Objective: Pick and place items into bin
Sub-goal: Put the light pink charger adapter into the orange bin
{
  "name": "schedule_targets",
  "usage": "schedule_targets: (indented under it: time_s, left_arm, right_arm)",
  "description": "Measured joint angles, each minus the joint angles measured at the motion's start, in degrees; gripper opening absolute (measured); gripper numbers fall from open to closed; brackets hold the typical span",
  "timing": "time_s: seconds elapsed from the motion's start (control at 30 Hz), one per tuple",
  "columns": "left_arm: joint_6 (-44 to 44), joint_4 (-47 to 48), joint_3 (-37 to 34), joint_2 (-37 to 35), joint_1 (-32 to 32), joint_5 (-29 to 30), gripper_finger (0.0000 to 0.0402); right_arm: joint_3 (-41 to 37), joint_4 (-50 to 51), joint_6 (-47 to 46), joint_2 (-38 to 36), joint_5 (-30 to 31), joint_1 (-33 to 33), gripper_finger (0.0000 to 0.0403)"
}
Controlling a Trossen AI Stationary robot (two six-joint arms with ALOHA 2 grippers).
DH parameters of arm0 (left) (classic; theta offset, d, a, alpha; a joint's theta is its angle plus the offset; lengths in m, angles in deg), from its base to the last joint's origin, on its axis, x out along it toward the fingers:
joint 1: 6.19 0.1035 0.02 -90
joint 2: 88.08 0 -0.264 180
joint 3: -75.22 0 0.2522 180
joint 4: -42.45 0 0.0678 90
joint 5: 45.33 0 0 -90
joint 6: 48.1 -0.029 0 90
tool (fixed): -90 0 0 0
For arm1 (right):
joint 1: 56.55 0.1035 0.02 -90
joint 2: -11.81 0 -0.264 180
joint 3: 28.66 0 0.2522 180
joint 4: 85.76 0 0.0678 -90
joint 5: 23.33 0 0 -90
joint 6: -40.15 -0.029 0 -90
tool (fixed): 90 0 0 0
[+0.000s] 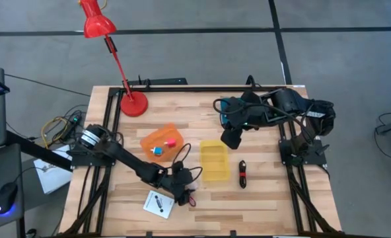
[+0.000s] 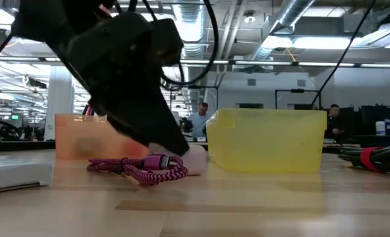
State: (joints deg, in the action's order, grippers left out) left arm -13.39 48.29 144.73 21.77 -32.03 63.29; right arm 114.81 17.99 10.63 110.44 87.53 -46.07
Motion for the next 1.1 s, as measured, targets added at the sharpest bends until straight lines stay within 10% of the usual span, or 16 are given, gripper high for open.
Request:
schedule_targets:
  time_s: [0.5, 0.77, 1.1]
  left_arm:
    - [-2.39, 4.85, 0.07, 0.74, 0.17, 3.24, 0.0254]
    - [-3.02, 4.96, 0.07, -0.06, 0.36, 1.40, 0.0182]
    - [-5.31, 23.05, 0.02, -19.06, 0.98, 9.40, 0.0182]
  right_arm:
    - [0.00, 0.01, 0.03, 0.00, -0.20, 0.00, 0.0138]
    - [0.00, 0.02, 0.04, 0.00, -0.20, 0.00, 0.0138]
    - [0.00, 0.02, 0.04, 0.00, -0.20, 0.00, 0.0139]
